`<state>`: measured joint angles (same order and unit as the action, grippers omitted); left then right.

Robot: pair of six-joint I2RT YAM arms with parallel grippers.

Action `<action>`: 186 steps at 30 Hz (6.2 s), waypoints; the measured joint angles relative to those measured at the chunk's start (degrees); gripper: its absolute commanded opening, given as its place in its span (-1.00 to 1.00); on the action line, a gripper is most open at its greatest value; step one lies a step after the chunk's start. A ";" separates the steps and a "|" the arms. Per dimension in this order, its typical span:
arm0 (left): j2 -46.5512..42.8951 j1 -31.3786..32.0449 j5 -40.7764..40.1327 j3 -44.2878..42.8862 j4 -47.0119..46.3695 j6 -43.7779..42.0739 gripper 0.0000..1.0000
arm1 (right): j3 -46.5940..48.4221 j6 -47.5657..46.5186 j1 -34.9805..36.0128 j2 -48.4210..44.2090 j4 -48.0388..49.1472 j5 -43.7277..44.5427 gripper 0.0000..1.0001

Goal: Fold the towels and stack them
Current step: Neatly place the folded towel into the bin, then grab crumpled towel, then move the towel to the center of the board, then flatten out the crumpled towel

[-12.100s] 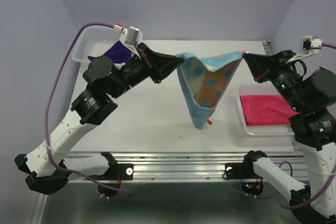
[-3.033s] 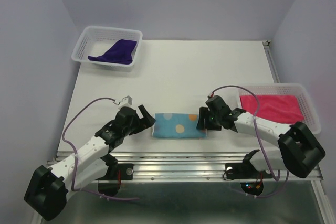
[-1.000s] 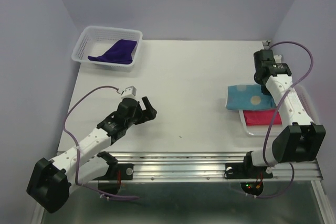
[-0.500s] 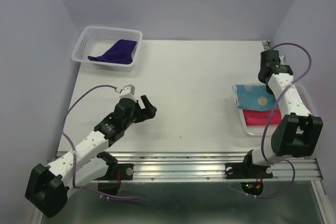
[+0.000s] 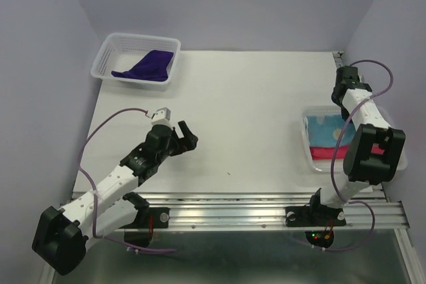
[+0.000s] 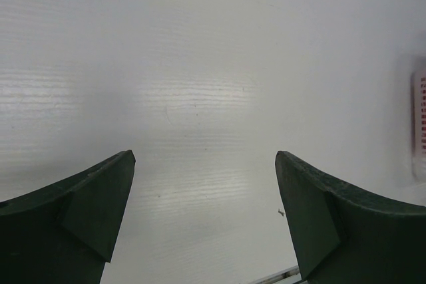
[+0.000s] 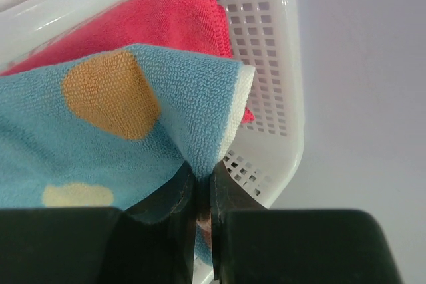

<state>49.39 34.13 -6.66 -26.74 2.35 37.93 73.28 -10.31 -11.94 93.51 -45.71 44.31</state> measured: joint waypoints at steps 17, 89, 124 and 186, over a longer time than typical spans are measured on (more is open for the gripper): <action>1.53 -0.17 -3.43 -0.68 1.05 -0.13 0.98 | 7.17 4.87 -2.25 1.77 -0.20 -2.08 1.00; 43.95 -31.21 18.93 -93.98 15.34 -28.50 -1.00 | -24.02 30.84 21.79 -31.45 40.00 -57.46 1.00; 23.96 -7.37 14.12 -8.44 -2.21 -2.71 0.60 | -30.62 37.88 45.24 -30.88 24.02 -42.95 1.00; 37.79 -1.84 9.01 -19.12 5.20 -2.25 -0.46 | -35.89 40.54 51.04 -26.80 23.87 -39.91 1.00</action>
<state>87.18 32.29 2.35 -45.87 7.55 35.68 37.39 30.24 39.09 66.72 -21.85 4.40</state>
